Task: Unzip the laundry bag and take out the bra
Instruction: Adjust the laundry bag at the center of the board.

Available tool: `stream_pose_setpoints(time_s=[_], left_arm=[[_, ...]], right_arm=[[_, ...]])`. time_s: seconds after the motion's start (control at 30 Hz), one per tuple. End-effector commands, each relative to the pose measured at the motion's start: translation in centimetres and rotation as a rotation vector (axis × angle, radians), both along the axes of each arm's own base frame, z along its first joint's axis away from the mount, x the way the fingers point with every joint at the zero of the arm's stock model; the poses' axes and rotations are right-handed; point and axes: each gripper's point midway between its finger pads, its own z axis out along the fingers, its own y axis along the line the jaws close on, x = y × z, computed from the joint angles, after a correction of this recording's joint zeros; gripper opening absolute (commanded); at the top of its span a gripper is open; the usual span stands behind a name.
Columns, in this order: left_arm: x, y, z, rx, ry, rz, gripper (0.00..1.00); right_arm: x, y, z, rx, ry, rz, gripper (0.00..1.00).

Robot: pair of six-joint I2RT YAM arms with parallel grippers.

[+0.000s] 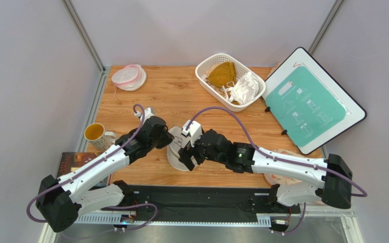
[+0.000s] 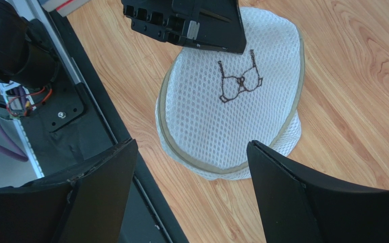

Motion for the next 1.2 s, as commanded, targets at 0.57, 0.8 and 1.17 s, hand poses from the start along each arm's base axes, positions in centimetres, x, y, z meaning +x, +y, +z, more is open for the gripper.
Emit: stream_pose_setpoints(time_s=[0.57,0.8,1.17], left_arm=[[-2.1,-0.7,2.3,-0.084,-0.042,-0.081,0.00],[-3.8,-0.1,2.1,-0.096,-0.047,-0.141,0.30],[-3.2,1.1,7.1,-0.006,-0.288,-0.332,1.00]], right_arm=[[-0.7,4.2,-1.7,-0.015,-0.053,0.179,0.65],[1.0,2.0,-3.0,-0.098,-0.075,0.091,0.00],[-1.6,-3.2,-3.5,-0.195,-0.046,0.275,0.00]])
